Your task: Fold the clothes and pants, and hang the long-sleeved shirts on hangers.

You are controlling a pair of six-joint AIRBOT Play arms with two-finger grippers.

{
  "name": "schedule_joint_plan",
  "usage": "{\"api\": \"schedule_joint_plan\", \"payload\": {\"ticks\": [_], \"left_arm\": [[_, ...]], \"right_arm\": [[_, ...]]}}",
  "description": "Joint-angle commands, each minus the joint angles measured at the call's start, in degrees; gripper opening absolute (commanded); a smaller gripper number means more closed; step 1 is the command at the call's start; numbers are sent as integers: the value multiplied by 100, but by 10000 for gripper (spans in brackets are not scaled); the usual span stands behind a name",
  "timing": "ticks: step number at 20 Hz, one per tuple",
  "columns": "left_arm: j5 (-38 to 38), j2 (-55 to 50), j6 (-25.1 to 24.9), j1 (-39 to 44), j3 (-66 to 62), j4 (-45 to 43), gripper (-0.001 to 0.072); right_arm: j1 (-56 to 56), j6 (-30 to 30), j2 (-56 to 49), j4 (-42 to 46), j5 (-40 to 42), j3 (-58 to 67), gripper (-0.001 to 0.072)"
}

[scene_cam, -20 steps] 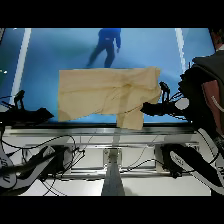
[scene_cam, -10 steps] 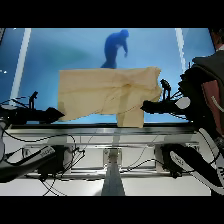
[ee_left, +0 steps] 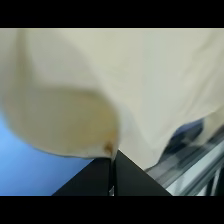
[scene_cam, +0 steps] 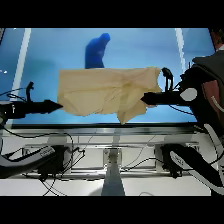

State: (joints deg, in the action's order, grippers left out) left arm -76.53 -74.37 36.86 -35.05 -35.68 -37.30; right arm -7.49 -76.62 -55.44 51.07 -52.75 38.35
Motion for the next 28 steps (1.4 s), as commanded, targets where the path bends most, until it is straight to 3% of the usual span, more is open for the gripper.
{"api": "schedule_joint_plan", "payload": {"ticks": [1, 3, 6, 10, 12, 15, 16, 17, 18, 19, 20, 23, 25, 28], "left_arm": [[-162, -9, -586, 44, -533, 1967, 12], [520, -9, -772, 256, -774, 2516, 12], [2135, -15, -772, 920, -857, 2916, 12], [4494, -39, -774, 1764, -857, 3727, 13], [5069, -160, -774, 2055, -857, 3823, 13], [5154, -540, -772, 2358, -872, 3832, 14], [5130, -680, -772, 2413, -898, 3873, 64], [5060, -743, -774, 2433, -903, 3956, 295], [5042, -761, -772, 2435, -911, 3952, 713], [5023, -756, -774, 2422, -938, 3939, 704], [5012, -732, -774, 2350, -975, 3906, 704], [4916, -636, -758, 1934, -1045, 3609, 700], [4343, -656, 46, 1497, -1049, 2579, 669], [3115, -898, 1360, 1023, -1325, 48, 669]], "right_arm": [[-4, 122, -9, 120, 730, 616, 18], [-2, -372, -83, 127, 1921, 623, 17], [0, -1113, -592, 116, 3285, 651, 17], [0, -1405, -1757, 120, 3735, 1384, 17], [0, -1405, -2406, 120, 3733, 1967, 17], [0, -1403, -3265, 125, 3740, 2671, 18], [0, -1401, -3434, 125, 3740, 2782, 21], [0, -1399, -3523, 122, 3740, 2820, 132], [0, -1394, -3536, 136, 3711, 2820, 377], [0, -1392, -3526, 153, 3681, 2820, 592], [0, -1375, -3501, 186, 3593, 2820, 624], [15, -1375, -3449, 542, 3147, 2820, 623], [107, -1375, -3445, 774, 2741, 2820, 624], [225, -1375, -3445, 866, 2330, 2820, 623]]}}
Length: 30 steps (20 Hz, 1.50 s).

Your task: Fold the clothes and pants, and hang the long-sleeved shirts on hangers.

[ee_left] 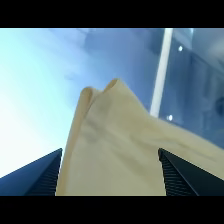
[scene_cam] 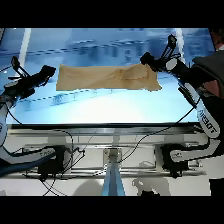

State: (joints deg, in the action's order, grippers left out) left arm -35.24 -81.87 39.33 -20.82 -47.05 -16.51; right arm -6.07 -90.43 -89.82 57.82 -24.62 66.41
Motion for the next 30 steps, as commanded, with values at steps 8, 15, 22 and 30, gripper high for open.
{"api": "schedule_joint_plan", "payload": {"ticks": [8, 15, 22, 30], "left_arm": [[-2391, -1572, 1320, 234, -1840, -2459, 669], [-1661, -1731, 1296, 1102, -2243, -2470, 13], [-3460, -754, 1478, 1102, -3517, -2802, 12], [-4496, 1119, 2651, 1102, -3602, -2671, 13]], "right_arm": [[28, 308, -7, 238, -1137, 13, 620], [-538, 308, 24, 205, -592, 28, 186], [-1438, 308, -70, 238, -238, 800, 17], [-3294, 55, -1110, 118, -299, 1628, 17]]}}
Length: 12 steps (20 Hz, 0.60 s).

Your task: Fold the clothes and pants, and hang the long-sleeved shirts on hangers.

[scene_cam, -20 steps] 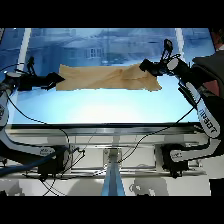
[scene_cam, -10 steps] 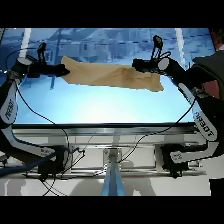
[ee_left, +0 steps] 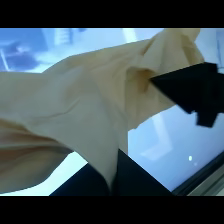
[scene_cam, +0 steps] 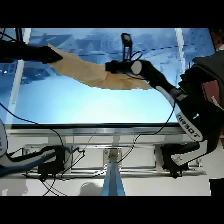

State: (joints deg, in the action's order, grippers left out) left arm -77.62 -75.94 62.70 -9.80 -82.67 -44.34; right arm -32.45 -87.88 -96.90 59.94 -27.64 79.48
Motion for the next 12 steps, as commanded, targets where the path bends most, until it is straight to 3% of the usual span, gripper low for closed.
{"api": "schedule_joint_plan", "payload": {"ticks": [1, 7, 12], "left_arm": [[-260, 638, 315, 0, -39, 186, 13], [-254, 638, 315, 17, -33, 304, 13], [-234, 188, 291, 479, -11, 299, 13]], "right_arm": [[-911, -284, -570, -203, 13, 474, 17], [-1755, -267, -938, 173, -111, 1193, 17], [-763, -256, -638, 1451, -1237, 1298, 17]]}}
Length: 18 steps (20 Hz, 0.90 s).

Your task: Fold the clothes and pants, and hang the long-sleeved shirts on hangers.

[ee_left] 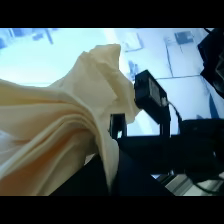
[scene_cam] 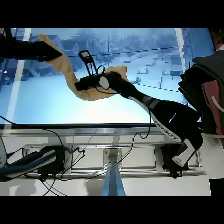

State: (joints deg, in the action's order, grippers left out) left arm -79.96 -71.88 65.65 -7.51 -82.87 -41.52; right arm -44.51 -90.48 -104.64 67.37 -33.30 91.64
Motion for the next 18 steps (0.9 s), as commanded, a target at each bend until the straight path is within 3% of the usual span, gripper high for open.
{"api": "schedule_joint_plan", "payload": {"ticks": [1, 3, 7, 8, 10, 15, 17, 18], "left_arm": [[22, -376, -4, 435, 9, 20, 13], [387, -765, -2, 925, 9, 90, 13], [2155, -1698, -4, 2170, 7, 909, 16], [2553, -1921, -4, 2472, 7, 949, 120], [2999, -2249, -2, 2879, 7, 946, 713], [2951, -2297, -223, 2848, 7, 944, 696], [2879, -2177, -223, 2608, 4, 944, 695], [2771, -2109, -223, 2485, 4, 944, 695]], "right_arm": [[800, 4, 254, 839, -1019, 83, 17], [1552, 4, 470, 938, -1569, 85, 17], [2791, 4, 704, 931, -2430, 85, 17], [3023, 4, 706, 933, -2625, 85, 17], [3397, 17, 706, 933, -2855, 72, 17], [4144, 763, 695, 793, -3147, 11, 17], [4347, 1480, 601, -39, -3228, -90, 16], [4428, 2273, 494, -872, -3392, -149, 15]]}}
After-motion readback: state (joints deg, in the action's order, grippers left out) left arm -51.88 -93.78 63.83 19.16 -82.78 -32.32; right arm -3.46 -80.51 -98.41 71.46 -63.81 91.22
